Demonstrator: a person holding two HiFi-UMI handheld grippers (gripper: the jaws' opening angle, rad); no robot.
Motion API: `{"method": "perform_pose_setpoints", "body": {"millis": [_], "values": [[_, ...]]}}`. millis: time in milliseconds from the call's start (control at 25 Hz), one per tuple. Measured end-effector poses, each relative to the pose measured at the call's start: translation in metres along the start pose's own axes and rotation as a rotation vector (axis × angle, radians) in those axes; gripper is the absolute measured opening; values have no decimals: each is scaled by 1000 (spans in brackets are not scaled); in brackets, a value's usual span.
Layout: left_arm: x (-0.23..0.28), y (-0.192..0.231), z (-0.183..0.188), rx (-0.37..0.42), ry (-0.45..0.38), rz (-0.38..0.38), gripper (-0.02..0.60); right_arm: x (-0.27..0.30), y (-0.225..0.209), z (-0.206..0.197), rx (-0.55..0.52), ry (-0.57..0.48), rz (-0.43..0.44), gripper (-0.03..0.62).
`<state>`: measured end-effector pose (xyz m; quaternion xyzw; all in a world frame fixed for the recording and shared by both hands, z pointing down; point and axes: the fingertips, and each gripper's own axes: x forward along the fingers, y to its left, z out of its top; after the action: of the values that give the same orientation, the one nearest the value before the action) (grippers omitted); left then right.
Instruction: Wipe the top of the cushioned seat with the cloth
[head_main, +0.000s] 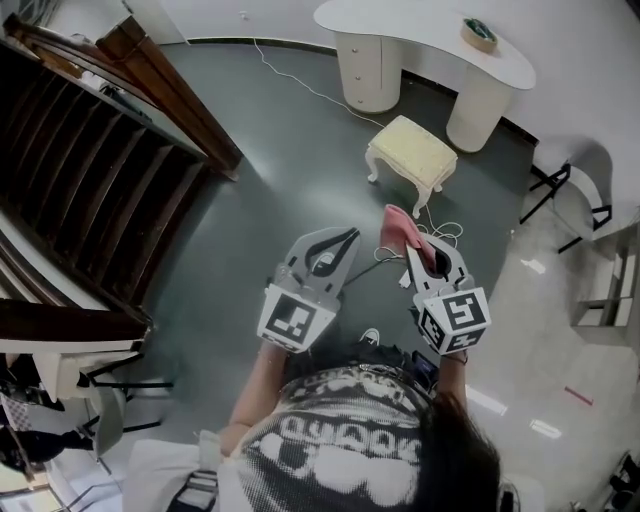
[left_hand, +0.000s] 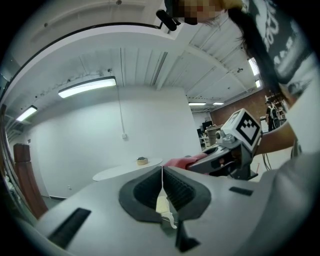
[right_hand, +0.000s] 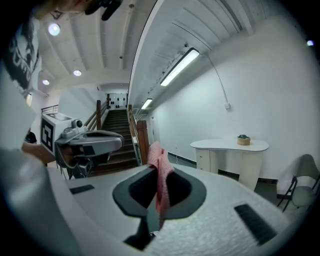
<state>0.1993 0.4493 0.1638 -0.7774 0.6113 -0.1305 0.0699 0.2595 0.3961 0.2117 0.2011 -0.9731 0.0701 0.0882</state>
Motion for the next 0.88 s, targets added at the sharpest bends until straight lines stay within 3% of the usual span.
{"method": "perform_pose_setpoints", "body": {"millis": [320,880], "values": [[27,80,-32,20,8,-21,6,85,-13,10,34,14,-31,11],[96,288,-82,11,-15,-156,6,293,-28,47,82,70,-164,11]]}}
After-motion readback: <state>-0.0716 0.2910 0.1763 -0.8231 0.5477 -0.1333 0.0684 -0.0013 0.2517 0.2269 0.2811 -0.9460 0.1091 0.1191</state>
